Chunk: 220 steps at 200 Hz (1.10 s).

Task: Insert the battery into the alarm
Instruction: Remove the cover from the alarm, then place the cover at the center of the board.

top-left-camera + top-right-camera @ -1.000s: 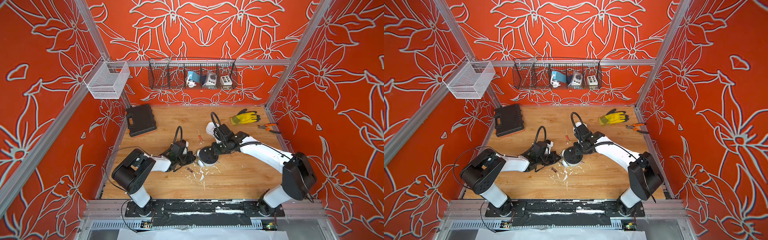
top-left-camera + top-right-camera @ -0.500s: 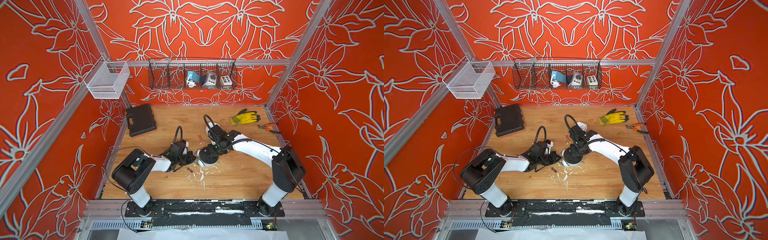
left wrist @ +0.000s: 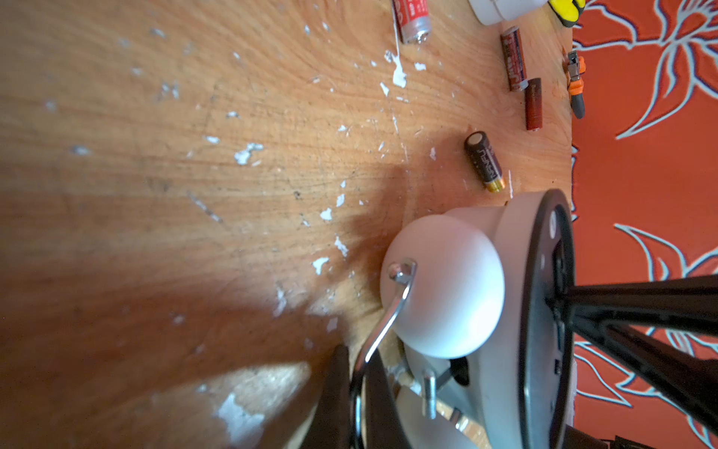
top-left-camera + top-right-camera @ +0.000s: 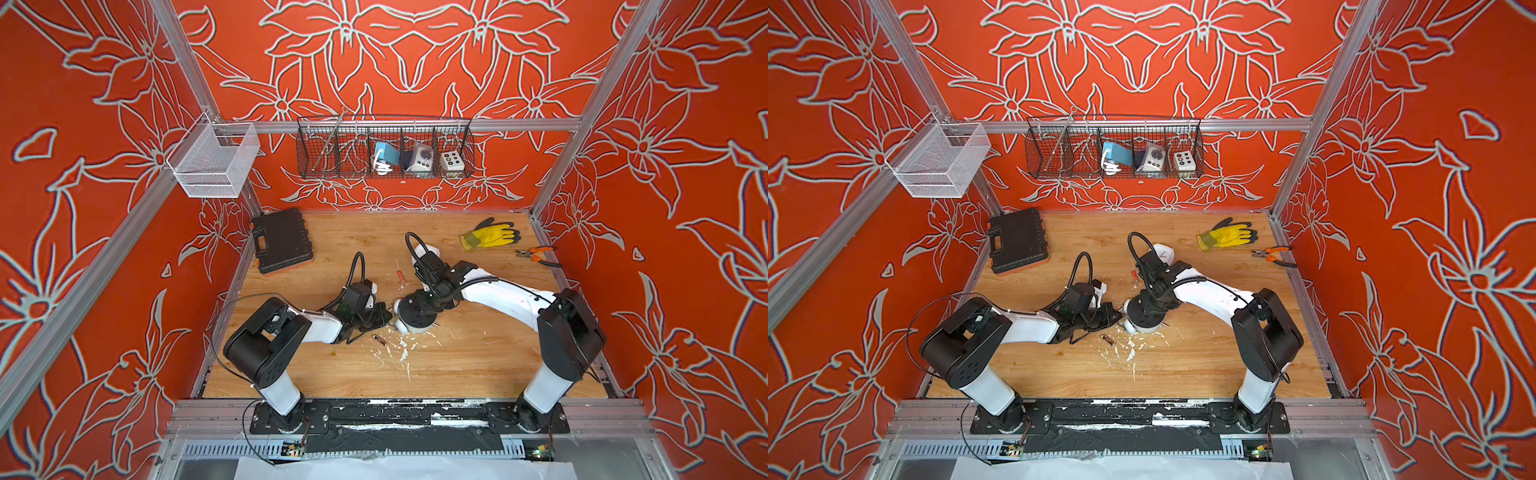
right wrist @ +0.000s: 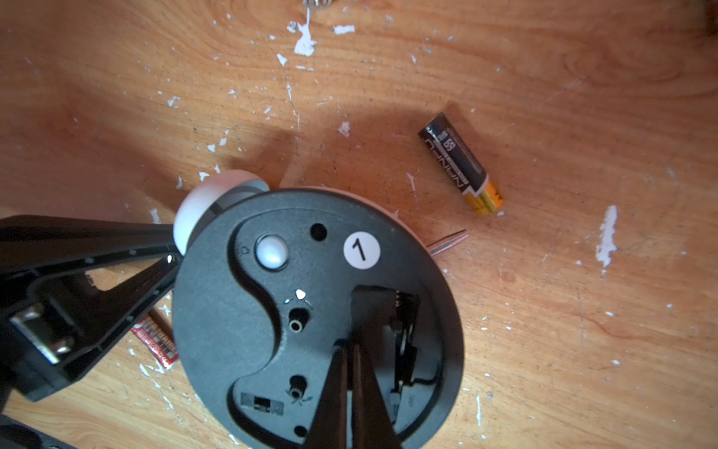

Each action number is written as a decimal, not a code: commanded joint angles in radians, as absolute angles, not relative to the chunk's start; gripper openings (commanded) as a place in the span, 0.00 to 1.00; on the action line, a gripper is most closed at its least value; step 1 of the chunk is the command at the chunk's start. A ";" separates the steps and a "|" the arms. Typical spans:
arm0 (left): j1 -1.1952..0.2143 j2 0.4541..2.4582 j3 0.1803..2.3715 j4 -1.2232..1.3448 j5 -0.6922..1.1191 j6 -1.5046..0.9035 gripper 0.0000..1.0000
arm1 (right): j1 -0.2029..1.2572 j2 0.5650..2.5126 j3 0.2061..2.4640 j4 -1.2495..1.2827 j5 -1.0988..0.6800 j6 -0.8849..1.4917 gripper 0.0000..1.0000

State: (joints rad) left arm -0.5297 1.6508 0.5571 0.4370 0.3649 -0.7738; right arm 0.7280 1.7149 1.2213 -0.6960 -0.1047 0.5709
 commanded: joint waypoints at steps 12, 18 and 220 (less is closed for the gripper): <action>-0.537 1.661 0.552 0.399 0.374 -0.755 0.00 | 0.735 1.655 1.223 -0.715 -0.087 0.580 0.02; -0.536 1.661 0.552 0.399 0.373 -0.755 0.00 | 0.734 1.641 1.220 -0.714 -0.086 0.579 0.02; -0.486 1.599 0.527 0.350 0.359 -0.722 0.00 | 0.441 1.508 0.911 -0.568 0.019 0.543 0.33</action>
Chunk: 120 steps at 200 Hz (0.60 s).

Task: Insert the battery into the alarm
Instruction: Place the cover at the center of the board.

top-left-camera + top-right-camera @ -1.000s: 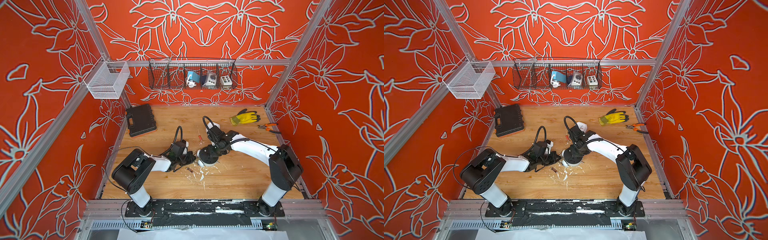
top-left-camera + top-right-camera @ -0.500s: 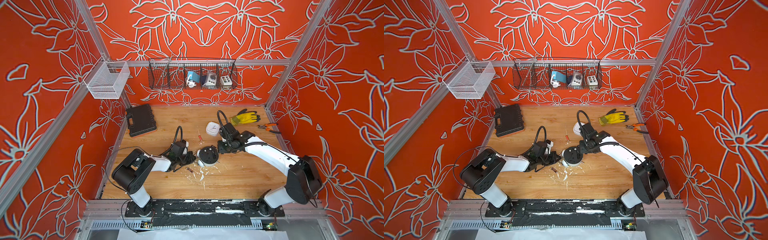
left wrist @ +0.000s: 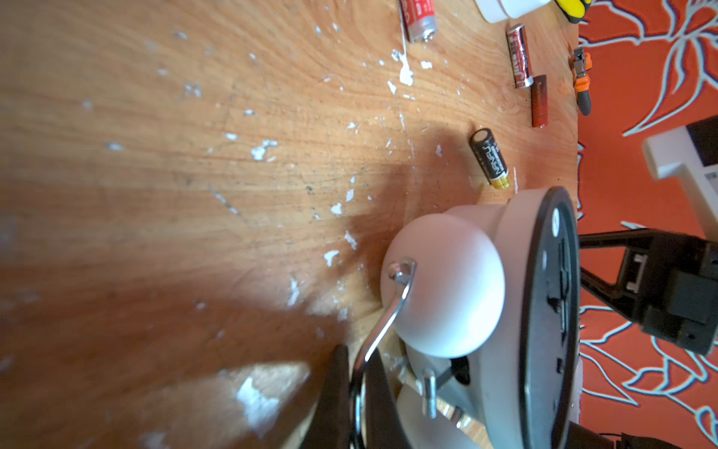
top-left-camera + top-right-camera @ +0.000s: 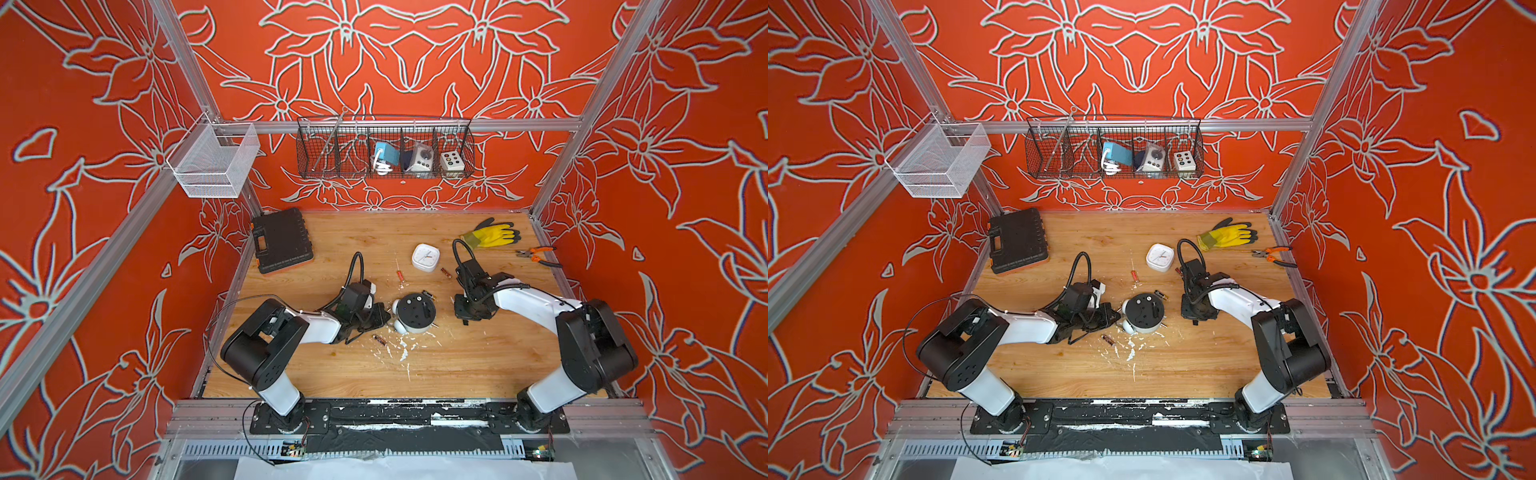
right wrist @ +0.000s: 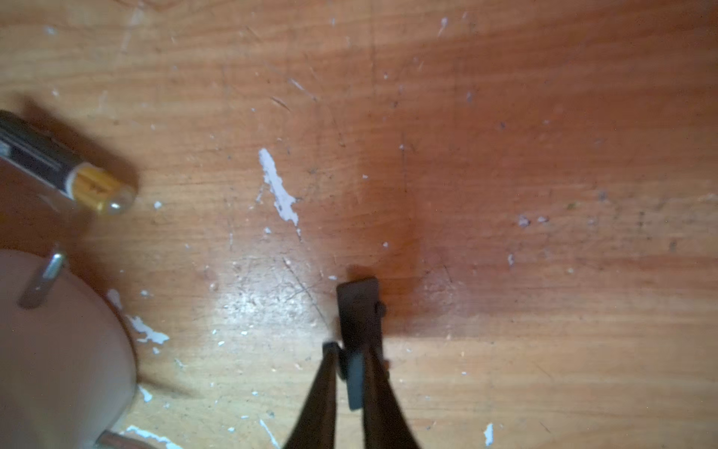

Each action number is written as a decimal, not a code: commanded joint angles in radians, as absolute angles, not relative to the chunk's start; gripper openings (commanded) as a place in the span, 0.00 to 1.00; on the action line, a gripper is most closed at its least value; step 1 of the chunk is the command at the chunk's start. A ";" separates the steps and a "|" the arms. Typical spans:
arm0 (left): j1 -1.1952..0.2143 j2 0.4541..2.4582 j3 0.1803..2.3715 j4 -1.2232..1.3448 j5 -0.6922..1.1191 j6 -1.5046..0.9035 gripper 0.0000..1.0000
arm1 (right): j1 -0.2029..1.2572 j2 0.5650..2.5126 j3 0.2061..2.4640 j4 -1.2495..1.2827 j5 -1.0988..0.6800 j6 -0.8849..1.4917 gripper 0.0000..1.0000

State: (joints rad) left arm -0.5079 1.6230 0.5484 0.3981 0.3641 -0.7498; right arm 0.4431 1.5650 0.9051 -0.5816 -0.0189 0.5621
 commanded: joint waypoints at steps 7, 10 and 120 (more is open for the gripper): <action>-0.477 1.597 0.524 0.349 0.362 -0.720 0.00 | 0.442 1.499 0.919 -0.572 0.019 0.535 0.36; -0.474 1.596 0.523 0.348 0.363 -0.717 0.00 | 0.441 1.496 0.922 -0.573 0.017 0.531 0.38; -0.352 1.519 0.484 0.310 0.356 -0.671 0.14 | 0.466 1.627 1.106 -0.530 -0.123 0.398 0.48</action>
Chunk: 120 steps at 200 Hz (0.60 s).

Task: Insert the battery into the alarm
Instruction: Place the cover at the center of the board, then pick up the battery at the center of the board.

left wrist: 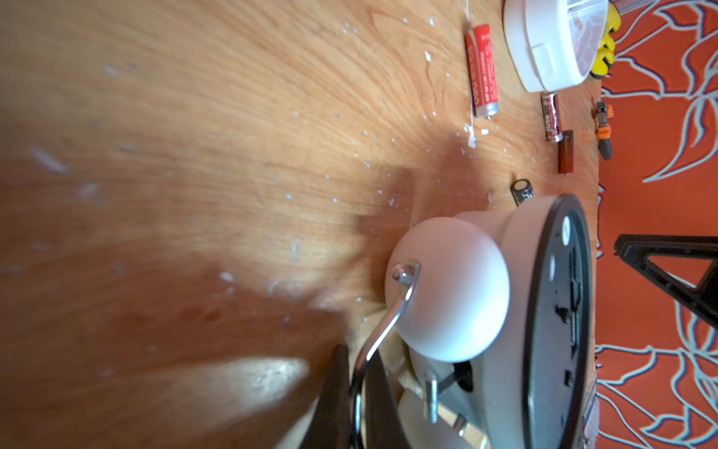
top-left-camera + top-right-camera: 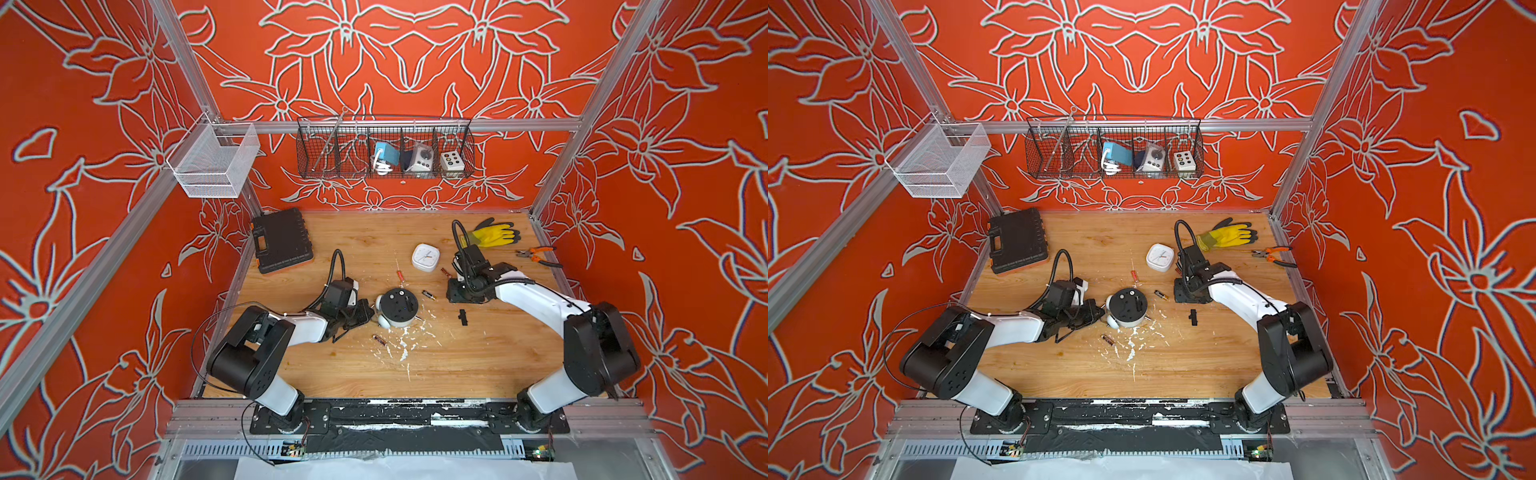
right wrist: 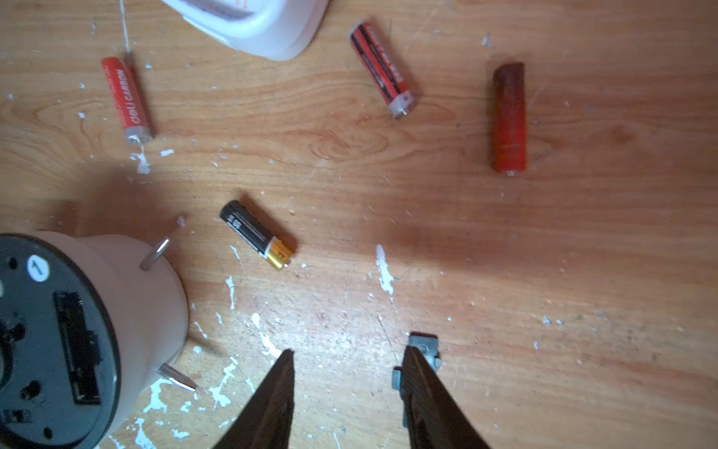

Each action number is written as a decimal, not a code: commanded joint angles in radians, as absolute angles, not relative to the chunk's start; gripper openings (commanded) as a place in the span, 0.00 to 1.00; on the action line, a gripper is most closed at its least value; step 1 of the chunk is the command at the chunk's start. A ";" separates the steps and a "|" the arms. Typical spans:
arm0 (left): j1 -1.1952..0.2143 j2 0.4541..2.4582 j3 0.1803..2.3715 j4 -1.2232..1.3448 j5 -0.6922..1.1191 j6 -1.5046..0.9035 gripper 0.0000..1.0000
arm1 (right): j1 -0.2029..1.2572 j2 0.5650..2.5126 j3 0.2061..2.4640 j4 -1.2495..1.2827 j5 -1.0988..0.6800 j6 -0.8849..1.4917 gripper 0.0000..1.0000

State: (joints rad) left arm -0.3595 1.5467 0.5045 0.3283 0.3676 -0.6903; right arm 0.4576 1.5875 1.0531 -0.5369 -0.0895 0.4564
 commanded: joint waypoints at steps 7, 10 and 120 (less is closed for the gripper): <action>-0.351 1.513 0.479 0.319 0.358 -0.674 0.18 | 0.467 1.641 1.119 -0.526 -0.138 0.379 0.48; -0.351 1.510 0.477 0.322 0.357 -0.676 0.20 | 0.468 1.647 1.126 -0.526 -0.144 0.370 0.49; -0.350 1.370 0.476 0.243 0.247 -0.637 0.85 | 0.476 1.824 1.358 -0.592 0.062 0.171 0.51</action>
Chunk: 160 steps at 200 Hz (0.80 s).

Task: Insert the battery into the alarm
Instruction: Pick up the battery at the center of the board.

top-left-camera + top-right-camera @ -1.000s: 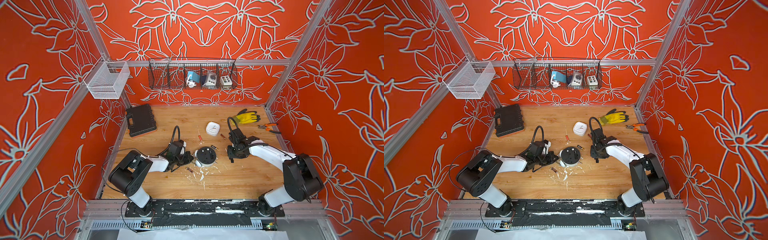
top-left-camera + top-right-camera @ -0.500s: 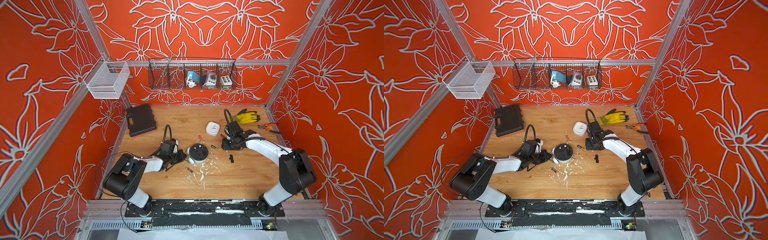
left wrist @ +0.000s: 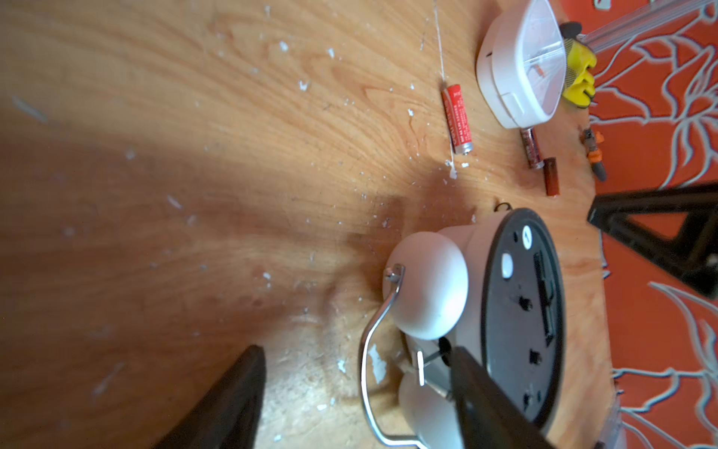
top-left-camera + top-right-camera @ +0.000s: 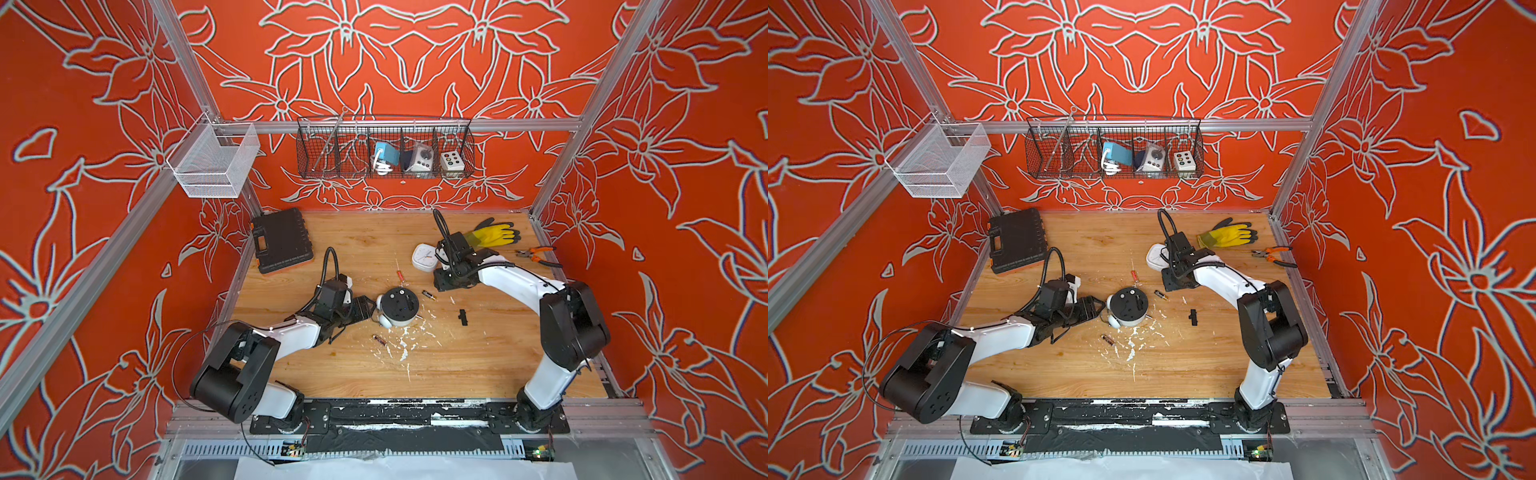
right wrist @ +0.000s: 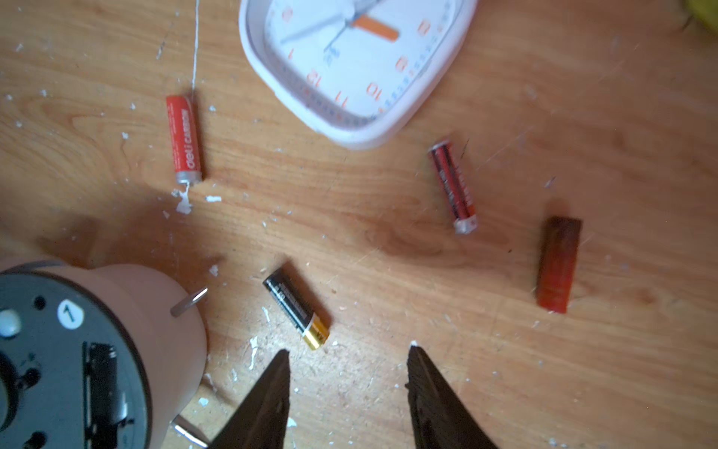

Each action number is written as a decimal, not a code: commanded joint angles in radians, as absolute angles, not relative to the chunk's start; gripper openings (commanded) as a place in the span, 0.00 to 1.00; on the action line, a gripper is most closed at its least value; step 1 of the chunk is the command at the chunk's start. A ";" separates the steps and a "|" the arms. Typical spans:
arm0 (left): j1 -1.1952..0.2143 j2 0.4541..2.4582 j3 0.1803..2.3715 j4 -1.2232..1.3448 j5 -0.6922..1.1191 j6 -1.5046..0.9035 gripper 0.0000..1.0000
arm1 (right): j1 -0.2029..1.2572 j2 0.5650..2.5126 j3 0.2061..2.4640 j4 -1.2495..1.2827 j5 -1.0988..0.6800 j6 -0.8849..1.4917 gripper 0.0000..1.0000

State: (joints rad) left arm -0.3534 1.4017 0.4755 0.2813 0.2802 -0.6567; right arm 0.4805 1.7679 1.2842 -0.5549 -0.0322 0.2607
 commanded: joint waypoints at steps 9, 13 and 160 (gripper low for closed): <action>-0.350 1.362 0.477 0.241 0.245 -0.633 0.88 | 0.472 1.851 1.384 -0.598 0.062 0.144 0.51; -0.350 1.357 0.477 0.241 0.245 -0.631 0.88 | 0.471 1.864 1.398 -0.602 0.060 0.133 0.51; -0.350 1.310 0.486 0.234 0.247 -0.601 0.92 | 0.403 2.130 1.589 -0.726 0.053 0.046 0.42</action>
State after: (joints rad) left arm -0.3534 1.3144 0.4755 0.2249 0.2447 -0.6060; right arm 0.4114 2.1021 1.5623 -0.6991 0.0299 0.0685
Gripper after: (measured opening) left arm 0.917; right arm 0.422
